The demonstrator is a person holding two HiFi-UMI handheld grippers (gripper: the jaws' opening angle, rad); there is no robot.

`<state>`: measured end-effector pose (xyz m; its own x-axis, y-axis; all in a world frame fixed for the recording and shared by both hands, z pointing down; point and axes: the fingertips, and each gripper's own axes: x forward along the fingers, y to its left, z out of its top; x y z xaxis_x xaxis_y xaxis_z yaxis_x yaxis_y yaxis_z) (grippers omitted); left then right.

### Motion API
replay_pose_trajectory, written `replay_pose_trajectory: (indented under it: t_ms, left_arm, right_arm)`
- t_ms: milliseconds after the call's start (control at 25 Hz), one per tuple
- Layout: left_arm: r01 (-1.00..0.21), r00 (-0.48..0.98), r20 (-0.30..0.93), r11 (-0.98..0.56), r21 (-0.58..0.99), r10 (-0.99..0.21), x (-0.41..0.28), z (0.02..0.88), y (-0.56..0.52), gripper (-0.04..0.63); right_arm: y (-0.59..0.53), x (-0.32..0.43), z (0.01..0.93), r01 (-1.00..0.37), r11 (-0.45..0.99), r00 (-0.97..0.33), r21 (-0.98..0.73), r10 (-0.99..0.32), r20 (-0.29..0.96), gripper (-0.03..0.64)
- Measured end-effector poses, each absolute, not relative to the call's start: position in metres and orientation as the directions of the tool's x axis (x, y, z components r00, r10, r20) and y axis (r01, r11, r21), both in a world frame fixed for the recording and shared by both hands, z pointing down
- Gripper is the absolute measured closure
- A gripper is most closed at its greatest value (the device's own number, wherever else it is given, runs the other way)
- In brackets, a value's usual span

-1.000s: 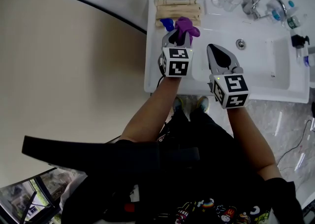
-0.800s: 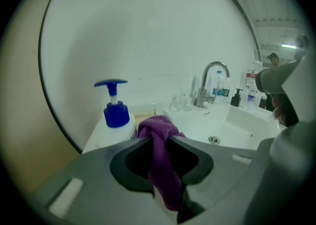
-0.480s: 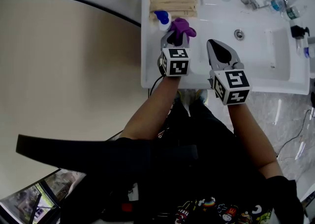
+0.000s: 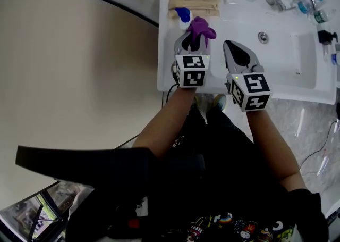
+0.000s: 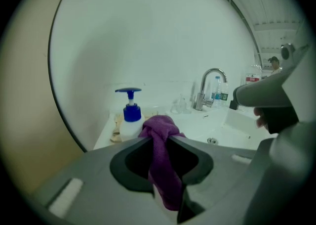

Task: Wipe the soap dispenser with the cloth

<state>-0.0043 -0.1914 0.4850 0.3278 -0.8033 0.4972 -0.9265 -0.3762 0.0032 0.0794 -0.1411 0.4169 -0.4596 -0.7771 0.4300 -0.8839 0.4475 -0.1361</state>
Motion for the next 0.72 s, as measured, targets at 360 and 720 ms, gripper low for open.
replay_pose_trajectory:
  t_ms: [360, 720]
  left_arm:
    - [-0.928, 0.310, 0.550, -0.373, -0.003, -0.776, -0.032, 0.508, -0.172, 0.502]
    - [-0.924, 0.299, 0.538, -0.381, -0.044, -0.788, -0.072, 0.485, -0.165, 0.502]
  right_arm:
    - [-0.134, 0.067, 0.421, -0.883, 0.447, -0.462, -0.143, -0.772, 0.437, 0.592]
    - [-0.136, 0.047, 0.415, -0.881, 0.444, -0.471, -0.164, -0.781, 0.410, 0.592]
